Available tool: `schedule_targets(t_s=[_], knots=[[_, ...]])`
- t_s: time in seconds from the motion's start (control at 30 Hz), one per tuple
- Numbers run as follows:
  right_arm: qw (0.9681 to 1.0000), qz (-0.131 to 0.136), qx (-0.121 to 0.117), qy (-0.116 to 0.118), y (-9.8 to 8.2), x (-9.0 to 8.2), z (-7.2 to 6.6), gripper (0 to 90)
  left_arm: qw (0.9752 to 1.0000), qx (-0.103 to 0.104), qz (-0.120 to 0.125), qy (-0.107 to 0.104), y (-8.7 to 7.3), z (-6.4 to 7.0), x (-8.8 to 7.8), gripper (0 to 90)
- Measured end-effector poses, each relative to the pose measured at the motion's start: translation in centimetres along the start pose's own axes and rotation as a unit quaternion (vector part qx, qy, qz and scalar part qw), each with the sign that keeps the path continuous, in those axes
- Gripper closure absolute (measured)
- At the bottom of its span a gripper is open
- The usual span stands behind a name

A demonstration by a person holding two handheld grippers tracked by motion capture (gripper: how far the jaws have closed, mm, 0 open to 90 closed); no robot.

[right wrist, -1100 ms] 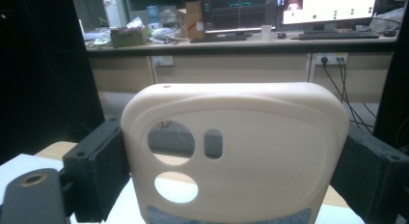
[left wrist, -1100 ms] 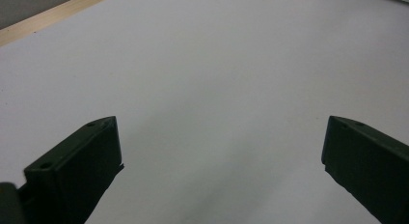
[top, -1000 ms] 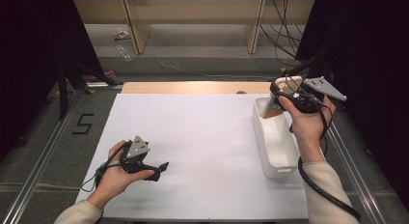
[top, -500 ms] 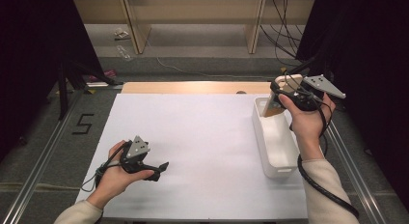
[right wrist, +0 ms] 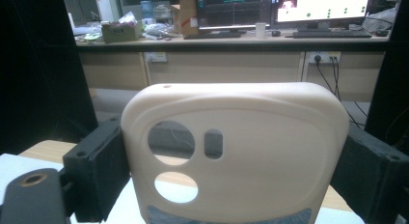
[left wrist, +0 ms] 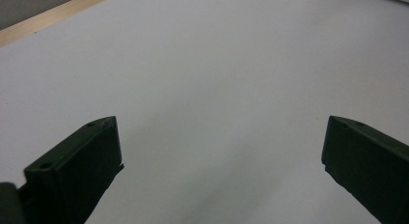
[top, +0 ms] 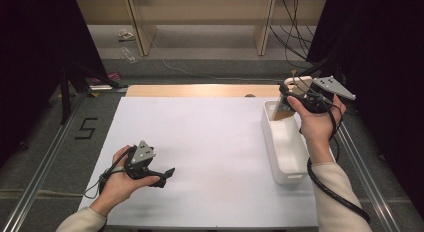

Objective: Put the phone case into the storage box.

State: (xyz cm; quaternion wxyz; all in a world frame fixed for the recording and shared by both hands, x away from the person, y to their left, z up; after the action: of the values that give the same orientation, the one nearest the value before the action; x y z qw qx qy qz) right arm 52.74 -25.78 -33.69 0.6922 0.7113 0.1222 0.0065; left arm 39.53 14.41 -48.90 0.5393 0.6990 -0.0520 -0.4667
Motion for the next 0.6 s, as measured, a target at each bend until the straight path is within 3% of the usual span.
schedule_targets(t_s=[0.6], knots=[[1.0, -0.003, -0.001, -0.004, -0.02, 0.68, 0.14, 11.6, 1.0, -0.001, 0.0, 0.0, -0.01, 0.02, 0.01, 0.0]])
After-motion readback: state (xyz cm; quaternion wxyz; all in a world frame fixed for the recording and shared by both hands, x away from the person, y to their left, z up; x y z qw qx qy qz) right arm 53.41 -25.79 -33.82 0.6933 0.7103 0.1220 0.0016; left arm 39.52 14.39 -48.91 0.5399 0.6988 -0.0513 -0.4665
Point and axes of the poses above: each handheld gripper's, and its own axes: x roughly forward along the jaws, y roughly out of its top, z roughly to its right, the point moved 8 cm from there along x, roughly forward along the jaws, and after that the axes turned 5 degrees about -y, right-handed, at the moved point
